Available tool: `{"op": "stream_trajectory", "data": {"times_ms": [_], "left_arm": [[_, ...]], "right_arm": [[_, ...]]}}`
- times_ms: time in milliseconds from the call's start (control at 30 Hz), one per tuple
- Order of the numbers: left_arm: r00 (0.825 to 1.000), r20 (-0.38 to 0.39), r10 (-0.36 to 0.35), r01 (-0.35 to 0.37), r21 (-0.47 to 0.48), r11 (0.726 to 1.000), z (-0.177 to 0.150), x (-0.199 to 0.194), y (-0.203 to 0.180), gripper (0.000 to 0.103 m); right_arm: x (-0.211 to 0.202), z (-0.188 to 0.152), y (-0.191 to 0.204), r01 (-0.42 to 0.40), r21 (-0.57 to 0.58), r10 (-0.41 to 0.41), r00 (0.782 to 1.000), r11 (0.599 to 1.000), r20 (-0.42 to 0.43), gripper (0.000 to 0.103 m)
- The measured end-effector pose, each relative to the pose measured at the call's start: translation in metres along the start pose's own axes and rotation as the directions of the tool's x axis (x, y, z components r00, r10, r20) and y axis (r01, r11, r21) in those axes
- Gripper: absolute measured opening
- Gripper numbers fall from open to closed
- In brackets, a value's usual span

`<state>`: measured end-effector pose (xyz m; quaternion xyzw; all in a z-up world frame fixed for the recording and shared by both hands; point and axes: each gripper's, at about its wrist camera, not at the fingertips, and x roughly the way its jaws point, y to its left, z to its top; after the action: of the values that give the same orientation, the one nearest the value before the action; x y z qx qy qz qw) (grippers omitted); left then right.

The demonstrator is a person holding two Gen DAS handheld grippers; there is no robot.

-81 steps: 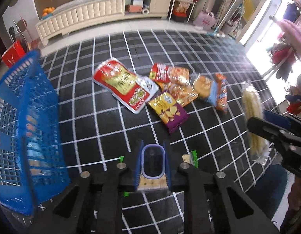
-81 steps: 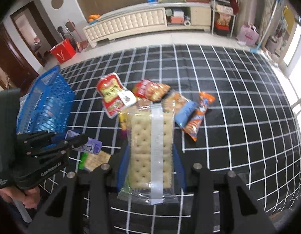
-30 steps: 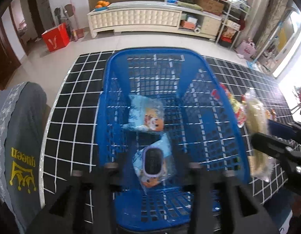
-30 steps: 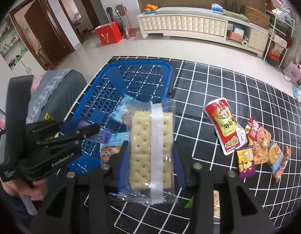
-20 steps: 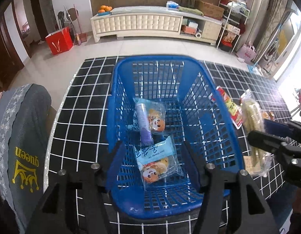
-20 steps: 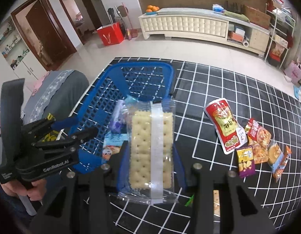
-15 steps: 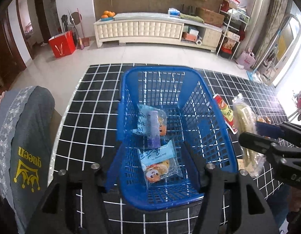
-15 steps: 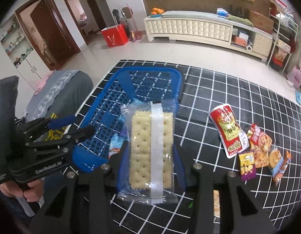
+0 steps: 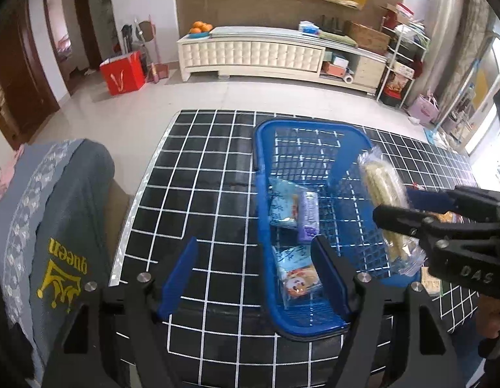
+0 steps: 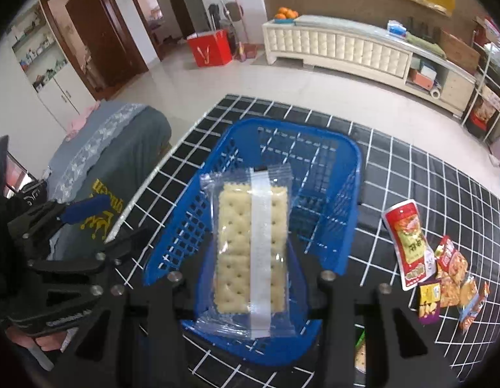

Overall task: Organize snacks
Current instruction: 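Lower the cracker packet into the basket and open the right tool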

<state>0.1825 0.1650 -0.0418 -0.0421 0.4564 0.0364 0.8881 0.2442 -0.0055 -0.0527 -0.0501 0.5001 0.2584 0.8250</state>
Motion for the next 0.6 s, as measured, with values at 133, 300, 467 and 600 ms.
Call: {"op": "stream_trajectory", "data": {"times_ms": [133, 300, 467, 600], "left_arm": [[1.000, -0.027, 0.005, -0.006, -0.030, 1.000, -0.003, 0.014, 0.013, 0.071], [0.999, -0.047, -0.014, 0.012, -0.045, 0.999, -0.002, 0.028, 0.018, 0.071], [0.998, -0.055, -0.036, 0.034, -0.039, 0.999, 0.000, 0.039, 0.015, 0.071], [0.997, -0.057, -0.048, 0.047, -0.021, 0.999, 0.001, 0.044, 0.006, 0.071]], "right_arm": [[0.021, 0.001, 0.001, 0.072, -0.014, -0.072, 0.996, 0.997, -0.051, 0.047], [0.039, 0.005, -0.009, 0.129, -0.005, -0.129, 0.988, 0.992, -0.090, 0.047], [0.045, 0.010, -0.010, 0.221, -0.038, -0.223, 0.972, 0.975, -0.077, 0.049], [0.048, 0.012, -0.017, 0.253, -0.033, -0.255, 0.964, 0.967, -0.079, 0.070]]}}
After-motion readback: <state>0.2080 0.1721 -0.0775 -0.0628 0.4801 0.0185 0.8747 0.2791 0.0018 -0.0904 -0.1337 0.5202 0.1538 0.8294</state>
